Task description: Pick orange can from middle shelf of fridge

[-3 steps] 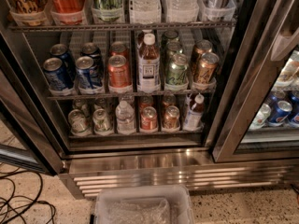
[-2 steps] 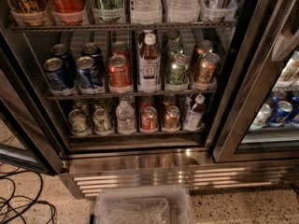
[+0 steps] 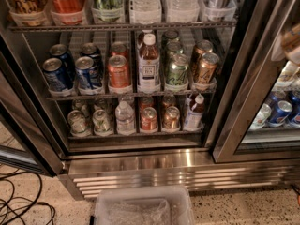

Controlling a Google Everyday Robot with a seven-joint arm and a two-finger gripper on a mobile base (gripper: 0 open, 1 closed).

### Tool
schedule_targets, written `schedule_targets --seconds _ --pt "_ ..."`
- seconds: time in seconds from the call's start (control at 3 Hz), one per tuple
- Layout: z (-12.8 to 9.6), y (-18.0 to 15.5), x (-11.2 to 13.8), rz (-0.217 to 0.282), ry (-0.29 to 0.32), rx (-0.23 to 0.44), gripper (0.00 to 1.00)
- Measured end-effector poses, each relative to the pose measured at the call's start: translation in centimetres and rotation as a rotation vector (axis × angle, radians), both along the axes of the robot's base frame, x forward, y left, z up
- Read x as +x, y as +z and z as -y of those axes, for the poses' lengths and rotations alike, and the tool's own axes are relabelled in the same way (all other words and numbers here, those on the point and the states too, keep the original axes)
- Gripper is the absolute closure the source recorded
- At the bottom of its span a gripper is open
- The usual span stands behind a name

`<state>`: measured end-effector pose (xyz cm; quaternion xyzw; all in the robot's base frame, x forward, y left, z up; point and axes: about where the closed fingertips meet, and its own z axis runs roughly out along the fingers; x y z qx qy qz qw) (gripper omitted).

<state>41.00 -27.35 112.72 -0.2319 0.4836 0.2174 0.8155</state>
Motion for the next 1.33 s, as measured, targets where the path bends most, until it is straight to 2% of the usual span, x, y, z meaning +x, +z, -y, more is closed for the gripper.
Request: schedule_targets --seconds 0.33,0.67,1.0,1.33 --pt "-5.1 0.1 -2.9 -0.010 0.204 -0.055 1.00" --pt "-8.8 -0.2 -5.6 -0.045 0.370 -0.150 1.00" --pt "-12.0 -1.2 -7.5 -0.084 0.463 -0.283 1.00" --pt "-15.2 -2.4 -8.2 -0.121 0.469 -0.419 1.00"
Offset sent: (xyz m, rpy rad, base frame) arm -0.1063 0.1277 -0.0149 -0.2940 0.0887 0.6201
